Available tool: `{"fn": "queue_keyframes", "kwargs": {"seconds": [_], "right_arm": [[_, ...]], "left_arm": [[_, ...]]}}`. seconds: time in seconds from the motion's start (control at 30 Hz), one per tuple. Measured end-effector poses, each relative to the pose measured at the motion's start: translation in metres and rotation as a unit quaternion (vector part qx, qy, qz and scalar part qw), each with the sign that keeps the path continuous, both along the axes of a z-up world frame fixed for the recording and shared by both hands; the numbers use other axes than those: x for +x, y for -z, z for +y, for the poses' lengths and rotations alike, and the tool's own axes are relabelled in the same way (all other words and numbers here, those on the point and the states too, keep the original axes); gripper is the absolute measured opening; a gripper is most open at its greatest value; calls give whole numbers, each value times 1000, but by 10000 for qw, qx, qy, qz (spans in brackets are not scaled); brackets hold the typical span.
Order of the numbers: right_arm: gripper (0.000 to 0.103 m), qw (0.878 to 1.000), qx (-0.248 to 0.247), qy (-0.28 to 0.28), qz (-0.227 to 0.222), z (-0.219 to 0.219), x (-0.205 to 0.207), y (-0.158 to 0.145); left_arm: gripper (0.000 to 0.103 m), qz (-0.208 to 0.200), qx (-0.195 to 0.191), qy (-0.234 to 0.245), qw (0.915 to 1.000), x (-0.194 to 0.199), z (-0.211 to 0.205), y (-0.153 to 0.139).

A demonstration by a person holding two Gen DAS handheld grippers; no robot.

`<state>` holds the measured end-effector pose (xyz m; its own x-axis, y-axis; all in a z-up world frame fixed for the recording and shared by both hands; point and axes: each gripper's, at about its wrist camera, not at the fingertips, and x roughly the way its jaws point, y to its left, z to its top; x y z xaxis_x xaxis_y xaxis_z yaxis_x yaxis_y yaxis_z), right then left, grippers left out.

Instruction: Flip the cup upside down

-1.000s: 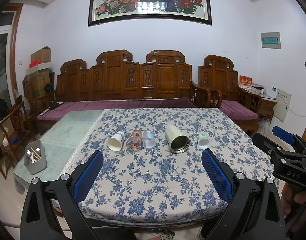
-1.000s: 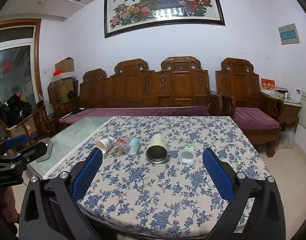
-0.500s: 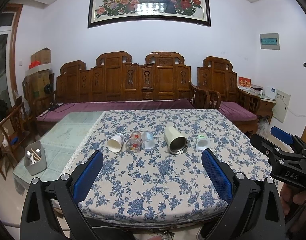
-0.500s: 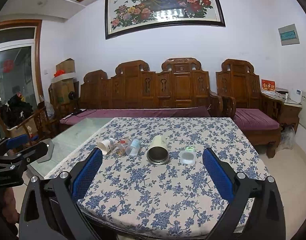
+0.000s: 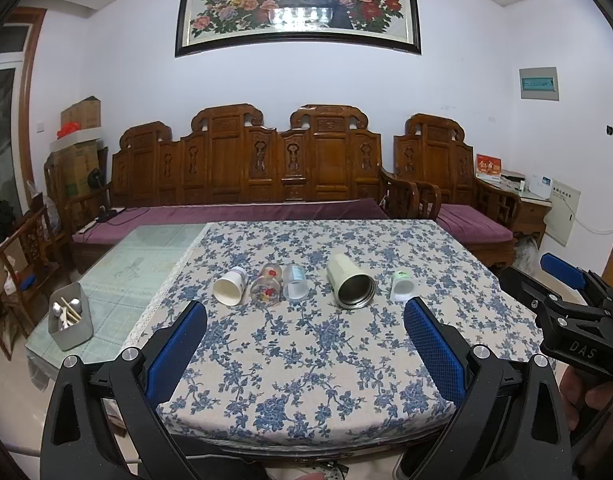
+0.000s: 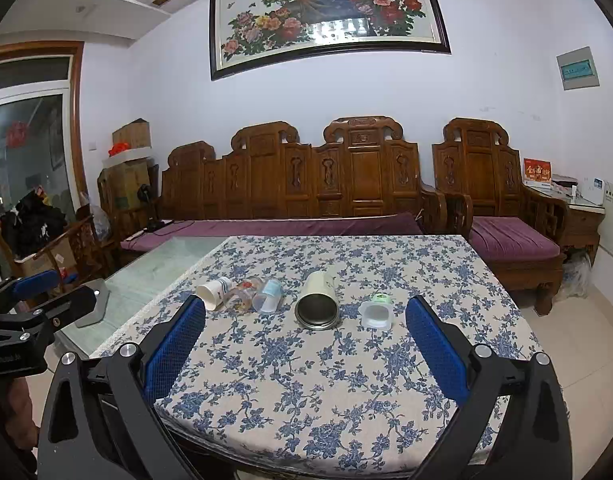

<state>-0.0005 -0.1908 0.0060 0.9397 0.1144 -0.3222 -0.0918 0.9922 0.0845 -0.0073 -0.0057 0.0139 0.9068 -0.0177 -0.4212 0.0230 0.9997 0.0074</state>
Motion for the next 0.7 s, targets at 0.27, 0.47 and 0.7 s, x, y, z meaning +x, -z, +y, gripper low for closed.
{"fn": "queue_keyframes", "kwargs": {"seconds": [0.27,0.47,0.7], "right_arm": [[101,10000,5,-5,-6,1,-1,0],[101,10000,9,-6,-13,1,-1,0],[101,10000,16,-12,-20,2,-3,-3]], "left_arm": [[95,-12,2,7,10000,-1,-1,-1],[95,-14,0,5,10000,-1,-1,0],[95,-18,-2,6,10000,-1,-1,0]]}}
